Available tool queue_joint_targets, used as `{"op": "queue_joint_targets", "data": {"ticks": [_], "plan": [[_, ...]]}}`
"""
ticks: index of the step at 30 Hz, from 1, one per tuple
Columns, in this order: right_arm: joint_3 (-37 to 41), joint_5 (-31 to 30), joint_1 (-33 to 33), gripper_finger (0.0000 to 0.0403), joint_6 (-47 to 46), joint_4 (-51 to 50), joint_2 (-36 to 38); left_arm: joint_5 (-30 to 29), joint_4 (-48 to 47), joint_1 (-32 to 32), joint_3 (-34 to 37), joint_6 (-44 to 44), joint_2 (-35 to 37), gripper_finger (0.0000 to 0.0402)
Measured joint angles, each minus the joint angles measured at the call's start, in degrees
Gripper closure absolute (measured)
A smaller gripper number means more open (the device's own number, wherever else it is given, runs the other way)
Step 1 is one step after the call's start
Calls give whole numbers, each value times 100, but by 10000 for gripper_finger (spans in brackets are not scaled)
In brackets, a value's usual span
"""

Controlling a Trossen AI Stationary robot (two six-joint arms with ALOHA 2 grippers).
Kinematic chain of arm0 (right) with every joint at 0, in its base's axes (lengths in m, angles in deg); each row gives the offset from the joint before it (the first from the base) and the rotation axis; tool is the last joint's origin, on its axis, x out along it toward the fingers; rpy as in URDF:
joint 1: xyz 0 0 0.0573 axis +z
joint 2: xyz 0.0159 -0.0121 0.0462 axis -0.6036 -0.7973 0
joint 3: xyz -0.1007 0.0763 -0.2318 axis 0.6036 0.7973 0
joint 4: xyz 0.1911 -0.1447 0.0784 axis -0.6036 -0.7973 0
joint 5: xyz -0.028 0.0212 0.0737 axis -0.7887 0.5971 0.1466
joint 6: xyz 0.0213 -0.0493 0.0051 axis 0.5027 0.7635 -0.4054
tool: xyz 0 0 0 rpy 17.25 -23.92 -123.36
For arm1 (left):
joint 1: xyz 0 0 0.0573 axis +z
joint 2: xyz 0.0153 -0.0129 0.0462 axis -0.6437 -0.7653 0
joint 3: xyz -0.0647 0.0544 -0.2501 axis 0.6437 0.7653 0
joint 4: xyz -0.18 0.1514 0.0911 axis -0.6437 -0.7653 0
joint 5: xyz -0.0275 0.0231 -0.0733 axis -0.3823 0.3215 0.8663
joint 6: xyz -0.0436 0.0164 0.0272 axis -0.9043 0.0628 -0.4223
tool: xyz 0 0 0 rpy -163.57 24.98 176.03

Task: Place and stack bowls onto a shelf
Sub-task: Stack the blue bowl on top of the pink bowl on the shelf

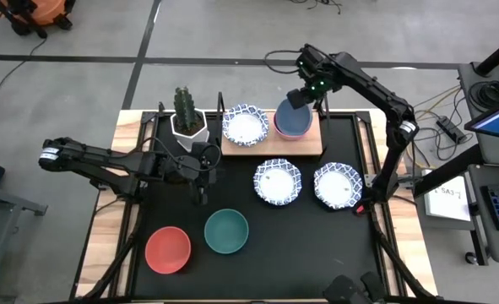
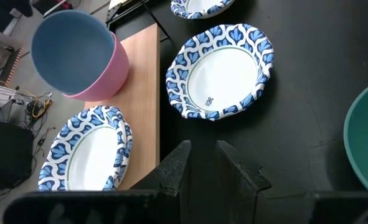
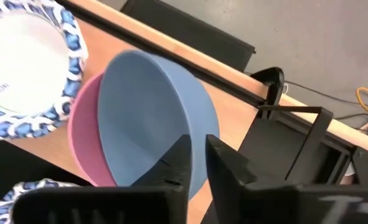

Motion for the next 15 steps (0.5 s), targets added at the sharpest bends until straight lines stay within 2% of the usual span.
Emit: {"op": "queue_joint_targets", "data": {"ticks": [4, 9, 15], "plan": [[306, 0, 32, 392, 59, 137, -32, 0, 0, 2, 0, 0, 1, 345], [676, -37, 36, 394, 67, 342, -34, 0, 0, 2, 0, 0, 0, 345], [724, -13, 38, 394, 94, 419, -20, 0, -1, 1, 0, 1, 1, 345]]}}
